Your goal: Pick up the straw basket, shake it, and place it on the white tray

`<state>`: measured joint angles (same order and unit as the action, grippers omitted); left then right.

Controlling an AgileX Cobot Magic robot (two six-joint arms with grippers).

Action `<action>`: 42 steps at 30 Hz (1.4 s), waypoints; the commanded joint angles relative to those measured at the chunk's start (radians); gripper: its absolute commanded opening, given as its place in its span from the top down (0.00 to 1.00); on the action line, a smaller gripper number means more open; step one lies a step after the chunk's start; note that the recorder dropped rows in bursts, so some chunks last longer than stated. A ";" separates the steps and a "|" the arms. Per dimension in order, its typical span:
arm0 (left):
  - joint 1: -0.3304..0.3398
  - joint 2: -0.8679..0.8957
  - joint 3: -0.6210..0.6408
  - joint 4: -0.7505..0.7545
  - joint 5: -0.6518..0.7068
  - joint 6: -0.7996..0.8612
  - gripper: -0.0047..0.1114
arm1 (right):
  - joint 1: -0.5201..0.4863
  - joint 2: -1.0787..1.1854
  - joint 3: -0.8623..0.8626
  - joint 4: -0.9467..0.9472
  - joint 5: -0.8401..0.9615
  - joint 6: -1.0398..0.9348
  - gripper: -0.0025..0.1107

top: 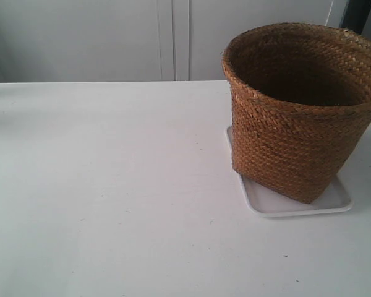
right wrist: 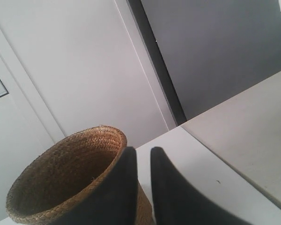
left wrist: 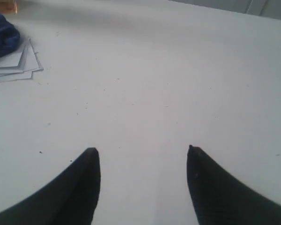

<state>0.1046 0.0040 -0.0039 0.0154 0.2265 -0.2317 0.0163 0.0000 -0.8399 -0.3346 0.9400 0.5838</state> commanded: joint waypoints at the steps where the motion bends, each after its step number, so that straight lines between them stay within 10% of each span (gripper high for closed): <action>1: 0.003 -0.004 0.004 -0.015 0.055 0.071 0.45 | -0.005 0.000 0.003 -0.001 0.000 -0.008 0.88; 21: 0.003 -0.004 0.004 -0.040 0.125 0.075 0.45 | -0.005 0.000 0.003 -0.001 0.000 -0.008 0.88; 27: 0.003 -0.004 0.004 -0.040 0.125 0.075 0.45 | -0.007 0.000 0.031 0.208 -0.167 0.288 0.88; 31: 0.003 -0.004 0.004 -0.040 0.125 0.075 0.45 | -0.007 0.000 0.244 0.652 -0.742 0.123 0.88; 36: 0.003 -0.004 0.004 -0.040 0.125 0.075 0.45 | -0.007 0.000 0.364 0.748 -0.820 0.075 0.88; 42: 0.003 -0.004 0.004 -0.040 0.125 0.075 0.45 | -0.007 0.000 0.479 0.746 -0.789 -0.447 0.88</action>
<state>0.1046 0.0040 -0.0039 -0.0110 0.3172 -0.1576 0.0163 0.0042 -0.4005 0.4061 0.1421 0.3062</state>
